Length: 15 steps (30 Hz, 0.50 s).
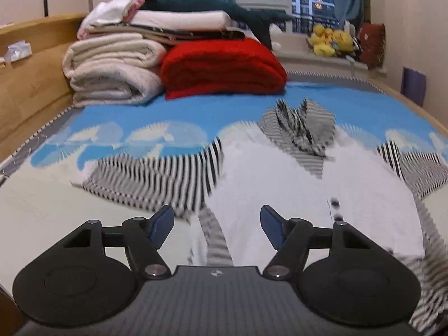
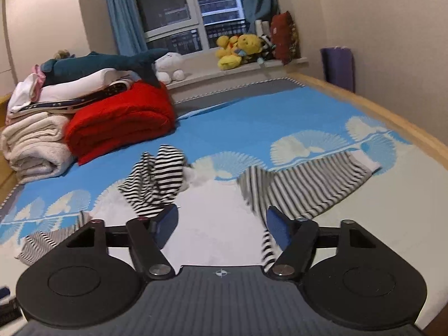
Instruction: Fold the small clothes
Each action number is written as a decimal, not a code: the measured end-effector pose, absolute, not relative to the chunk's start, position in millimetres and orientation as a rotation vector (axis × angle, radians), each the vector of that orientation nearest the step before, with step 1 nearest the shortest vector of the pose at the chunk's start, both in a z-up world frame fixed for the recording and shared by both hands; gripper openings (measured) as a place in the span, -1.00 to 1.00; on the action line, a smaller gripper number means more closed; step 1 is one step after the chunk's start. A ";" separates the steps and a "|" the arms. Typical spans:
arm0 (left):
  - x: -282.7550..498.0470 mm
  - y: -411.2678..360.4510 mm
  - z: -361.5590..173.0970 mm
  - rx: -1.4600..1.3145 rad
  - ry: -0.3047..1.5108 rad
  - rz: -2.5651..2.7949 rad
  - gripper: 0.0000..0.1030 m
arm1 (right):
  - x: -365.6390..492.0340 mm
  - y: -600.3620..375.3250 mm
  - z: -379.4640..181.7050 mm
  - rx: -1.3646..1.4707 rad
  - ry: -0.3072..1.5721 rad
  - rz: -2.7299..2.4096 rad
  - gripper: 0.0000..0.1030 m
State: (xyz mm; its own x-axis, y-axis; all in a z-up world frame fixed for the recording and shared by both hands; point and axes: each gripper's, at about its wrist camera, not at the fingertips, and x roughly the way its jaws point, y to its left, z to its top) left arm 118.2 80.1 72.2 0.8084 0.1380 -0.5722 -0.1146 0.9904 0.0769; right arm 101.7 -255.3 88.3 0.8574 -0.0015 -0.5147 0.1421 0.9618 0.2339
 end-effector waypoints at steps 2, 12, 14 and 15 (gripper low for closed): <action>132.9 87.7 89.8 0.036 0.578 0.151 0.31 | 104.8 -246.2 88.9 0.255 0.540 -0.053 0.17; 252.0 175.0 95.4 -0.005 0.476 0.341 -0.56 | 117.6 -216.6 85.1 0.243 0.563 0.005 -0.61; 281.9 201.7 64.3 -0.035 0.563 0.395 -0.56 | 120.6 -215.3 83.3 0.236 0.576 0.002 -0.60; 292.0 213.6 48.9 -0.054 0.599 0.416 -0.56 | 122.5 -214.4 82.2 0.231 0.584 0.001 -0.60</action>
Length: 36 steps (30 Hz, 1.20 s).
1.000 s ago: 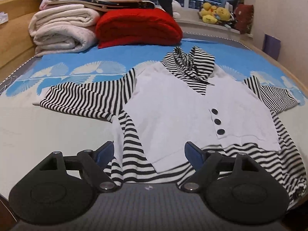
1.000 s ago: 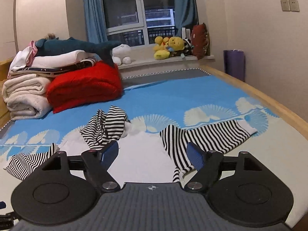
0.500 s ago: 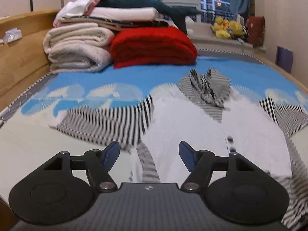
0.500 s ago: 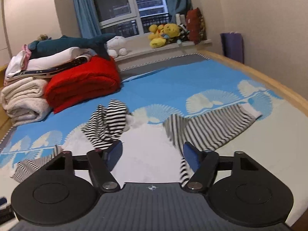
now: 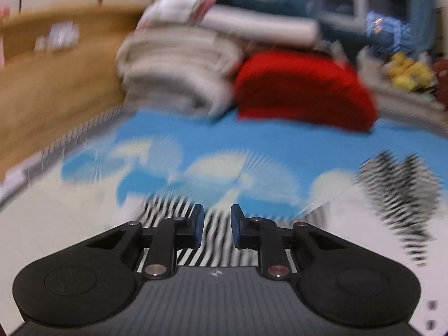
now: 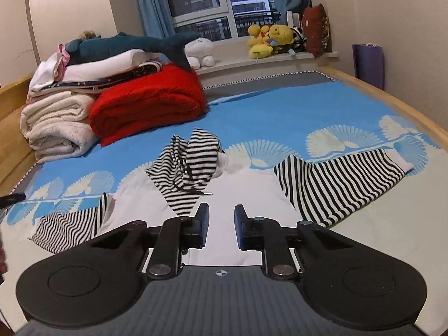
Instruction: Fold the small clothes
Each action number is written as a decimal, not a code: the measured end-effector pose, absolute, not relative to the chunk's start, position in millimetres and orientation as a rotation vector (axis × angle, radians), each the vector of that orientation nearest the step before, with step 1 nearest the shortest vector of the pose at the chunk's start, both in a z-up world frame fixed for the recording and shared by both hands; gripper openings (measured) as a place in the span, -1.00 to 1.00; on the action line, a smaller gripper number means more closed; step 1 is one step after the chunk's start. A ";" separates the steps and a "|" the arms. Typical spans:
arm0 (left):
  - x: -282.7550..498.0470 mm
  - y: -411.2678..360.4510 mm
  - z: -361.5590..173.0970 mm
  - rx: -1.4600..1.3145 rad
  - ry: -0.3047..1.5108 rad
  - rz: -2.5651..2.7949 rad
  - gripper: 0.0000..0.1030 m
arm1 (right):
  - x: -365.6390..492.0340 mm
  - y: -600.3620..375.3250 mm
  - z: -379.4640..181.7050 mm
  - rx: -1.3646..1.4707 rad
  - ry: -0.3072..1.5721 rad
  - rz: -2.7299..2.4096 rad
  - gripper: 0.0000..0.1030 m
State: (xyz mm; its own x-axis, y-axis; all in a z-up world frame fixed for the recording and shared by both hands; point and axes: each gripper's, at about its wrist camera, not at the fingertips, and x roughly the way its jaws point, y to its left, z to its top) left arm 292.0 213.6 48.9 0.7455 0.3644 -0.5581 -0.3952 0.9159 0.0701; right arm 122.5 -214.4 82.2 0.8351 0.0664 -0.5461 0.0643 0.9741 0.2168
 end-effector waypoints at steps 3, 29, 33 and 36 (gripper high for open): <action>305.2 250.2 -0.1 -0.110 0.665 0.497 -0.55 | 128.6 -215.8 79.3 0.212 0.606 -0.009 -0.60; 328.0 216.7 60.7 -0.222 0.486 0.307 -0.99 | 173.8 -215.4 52.1 0.095 0.804 -0.095 -0.60; 315.4 87.1 102.9 -0.223 0.544 -0.248 -0.84 | 181.8 -227.4 48.4 0.137 0.824 -0.118 -0.60; 312.8 29.9 104.6 -0.214 0.651 -0.489 -0.30 | 186.5 -237.2 45.3 0.157 0.832 -0.142 -0.60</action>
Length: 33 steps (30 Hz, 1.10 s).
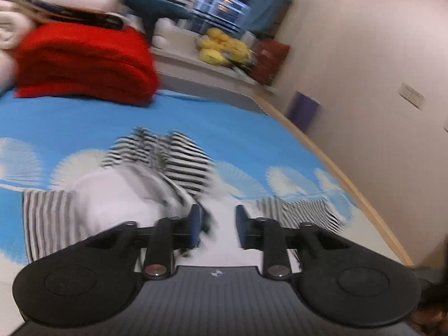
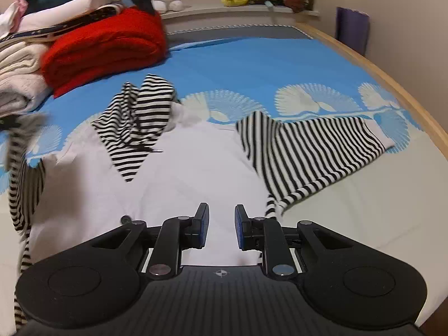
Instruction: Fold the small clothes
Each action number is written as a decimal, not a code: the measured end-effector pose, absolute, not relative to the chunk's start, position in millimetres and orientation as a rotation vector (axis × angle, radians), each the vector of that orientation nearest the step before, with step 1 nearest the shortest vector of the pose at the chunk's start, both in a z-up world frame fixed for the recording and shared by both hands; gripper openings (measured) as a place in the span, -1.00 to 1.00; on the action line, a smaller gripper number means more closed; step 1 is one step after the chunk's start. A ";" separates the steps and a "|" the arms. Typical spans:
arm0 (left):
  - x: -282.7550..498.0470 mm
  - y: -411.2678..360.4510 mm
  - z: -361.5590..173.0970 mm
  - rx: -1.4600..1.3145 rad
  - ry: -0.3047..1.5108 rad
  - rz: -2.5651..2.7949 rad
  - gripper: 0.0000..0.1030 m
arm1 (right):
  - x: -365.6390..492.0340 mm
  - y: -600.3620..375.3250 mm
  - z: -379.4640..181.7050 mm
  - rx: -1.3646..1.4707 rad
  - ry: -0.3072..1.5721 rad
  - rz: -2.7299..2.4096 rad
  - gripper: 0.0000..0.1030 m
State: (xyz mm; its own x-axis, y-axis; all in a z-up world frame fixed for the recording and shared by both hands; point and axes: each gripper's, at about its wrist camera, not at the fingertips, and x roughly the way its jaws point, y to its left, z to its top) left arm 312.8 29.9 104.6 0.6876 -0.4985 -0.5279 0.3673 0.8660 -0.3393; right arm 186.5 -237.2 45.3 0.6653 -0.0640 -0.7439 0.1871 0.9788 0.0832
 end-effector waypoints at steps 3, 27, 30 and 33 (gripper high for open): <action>327.2 29.8 102.4 -0.276 0.713 -0.393 -0.25 | 192.5 -247.9 40.0 0.192 0.844 -0.152 -0.60; 370.9 146.3 85.2 -0.342 0.974 0.064 -0.25 | 304.0 -266.1 -81.8 0.693 1.052 -0.304 -0.90; 373.2 152.0 78.6 -0.305 0.988 0.071 -0.25 | 299.4 -260.4 -48.9 0.647 0.887 -0.260 -0.94; 374.1 152.6 69.2 -0.256 1.011 0.090 -0.26 | 280.6 -251.1 4.3 0.549 0.587 -0.171 -0.94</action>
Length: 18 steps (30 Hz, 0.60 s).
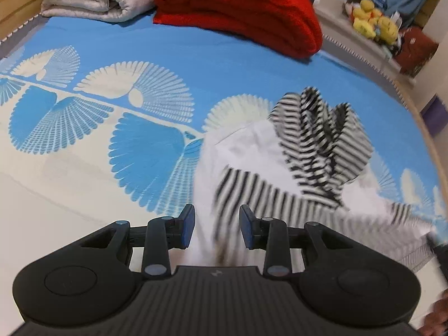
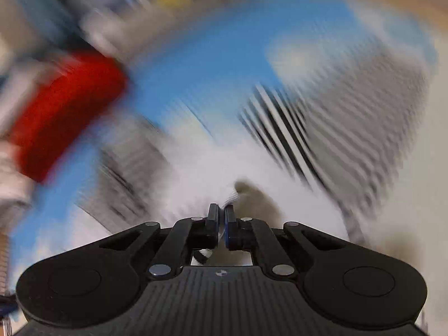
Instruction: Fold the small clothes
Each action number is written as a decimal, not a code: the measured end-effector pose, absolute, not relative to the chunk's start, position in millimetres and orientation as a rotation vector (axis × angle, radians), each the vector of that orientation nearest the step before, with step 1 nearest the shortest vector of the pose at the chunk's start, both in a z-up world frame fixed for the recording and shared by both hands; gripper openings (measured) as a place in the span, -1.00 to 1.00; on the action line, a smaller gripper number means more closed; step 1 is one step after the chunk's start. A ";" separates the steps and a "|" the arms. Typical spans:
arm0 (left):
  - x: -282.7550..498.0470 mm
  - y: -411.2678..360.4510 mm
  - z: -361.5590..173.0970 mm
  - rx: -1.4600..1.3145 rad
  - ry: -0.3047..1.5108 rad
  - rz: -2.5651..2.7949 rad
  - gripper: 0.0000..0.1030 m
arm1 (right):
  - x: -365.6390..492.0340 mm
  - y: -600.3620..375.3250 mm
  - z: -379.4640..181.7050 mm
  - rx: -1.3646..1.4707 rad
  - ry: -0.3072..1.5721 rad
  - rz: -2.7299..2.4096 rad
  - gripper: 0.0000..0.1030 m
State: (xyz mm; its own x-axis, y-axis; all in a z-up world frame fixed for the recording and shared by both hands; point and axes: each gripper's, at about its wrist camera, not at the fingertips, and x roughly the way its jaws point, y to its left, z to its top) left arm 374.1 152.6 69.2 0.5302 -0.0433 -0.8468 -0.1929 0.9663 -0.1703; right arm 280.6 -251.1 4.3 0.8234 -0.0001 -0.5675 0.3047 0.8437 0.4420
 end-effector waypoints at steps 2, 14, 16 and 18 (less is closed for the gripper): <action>373.7 150.0 63.2 -0.242 1.024 0.083 -0.26 | 282.6 -261.4 -8.7 0.557 0.668 -0.279 -0.94; 364.4 105.1 13.3 -0.164 1.143 -0.058 -0.26 | 284.6 -271.1 -39.9 0.529 0.858 -0.386 -0.83; 364.0 103.0 -12.3 -0.122 1.208 -0.032 -0.26 | 296.1 -281.7 -60.6 0.664 0.947 -0.270 -0.80; 363.0 101.7 -39.1 -0.047 1.286 0.010 -0.25 | 301.9 -286.4 -85.2 0.705 1.075 -0.236 -0.80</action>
